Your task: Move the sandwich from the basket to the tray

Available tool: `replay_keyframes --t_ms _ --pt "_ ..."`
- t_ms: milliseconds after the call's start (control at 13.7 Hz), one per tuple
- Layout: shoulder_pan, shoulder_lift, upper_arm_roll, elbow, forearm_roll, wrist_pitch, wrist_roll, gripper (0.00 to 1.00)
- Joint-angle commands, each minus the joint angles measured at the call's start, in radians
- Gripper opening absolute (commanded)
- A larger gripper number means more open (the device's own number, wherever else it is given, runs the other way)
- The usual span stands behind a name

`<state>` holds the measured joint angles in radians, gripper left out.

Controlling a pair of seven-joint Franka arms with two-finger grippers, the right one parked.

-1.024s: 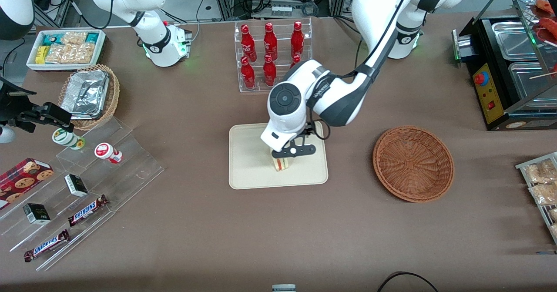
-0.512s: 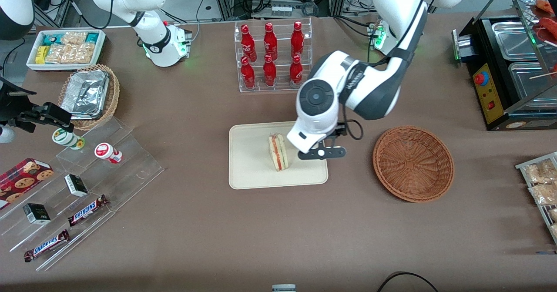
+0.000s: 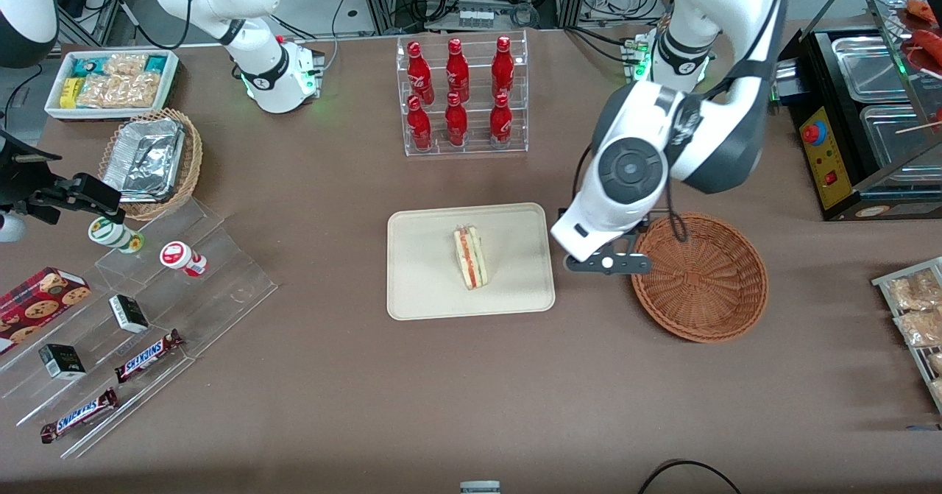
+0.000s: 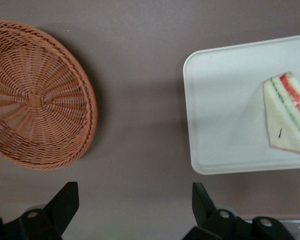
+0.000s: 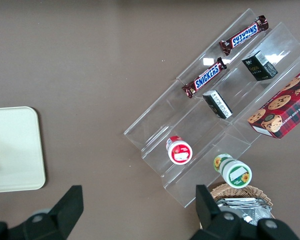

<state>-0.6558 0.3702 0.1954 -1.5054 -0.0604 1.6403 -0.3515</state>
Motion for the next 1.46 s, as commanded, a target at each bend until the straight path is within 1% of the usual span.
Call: replay_keyframes --t_ms 0,146,439,512,585,659,805,878,951,1098,1171,1244,1390 --pt "-0.010 -0.106 0.056 -0.068 -0.015 -0.061 0.115 1.00" --pt "-0.010 -0.137 0.105 -0.065 -0.019 -0.127 0.237 1.00" --pt "0.007 -0.191 0.107 -0.068 -0.016 -0.168 0.264 1.00" --pt "0.089 -0.195 0.069 -0.068 -0.016 -0.169 0.266 1.00" --pt "0.120 -0.204 0.021 -0.067 -0.013 -0.174 0.267 1.00" --pt "0.166 -0.208 -0.002 -0.068 -0.012 -0.175 0.267 1.00" --pt "0.313 -0.229 -0.140 -0.070 -0.001 -0.185 0.269 1.00" --pt "0.365 -0.238 -0.190 -0.071 0.001 -0.186 0.276 1.00" --pt "0.442 -0.247 -0.250 -0.076 0.002 -0.189 0.295 1.00" --pt "0.582 -0.263 -0.380 -0.079 0.036 -0.215 0.318 1.00" --pt "0.623 -0.267 -0.420 -0.079 0.045 -0.221 0.319 1.00" --pt "0.645 -0.281 -0.435 -0.085 0.051 -0.227 0.319 1.00" --pt "0.667 -0.321 -0.432 -0.116 0.054 -0.229 0.350 1.00"
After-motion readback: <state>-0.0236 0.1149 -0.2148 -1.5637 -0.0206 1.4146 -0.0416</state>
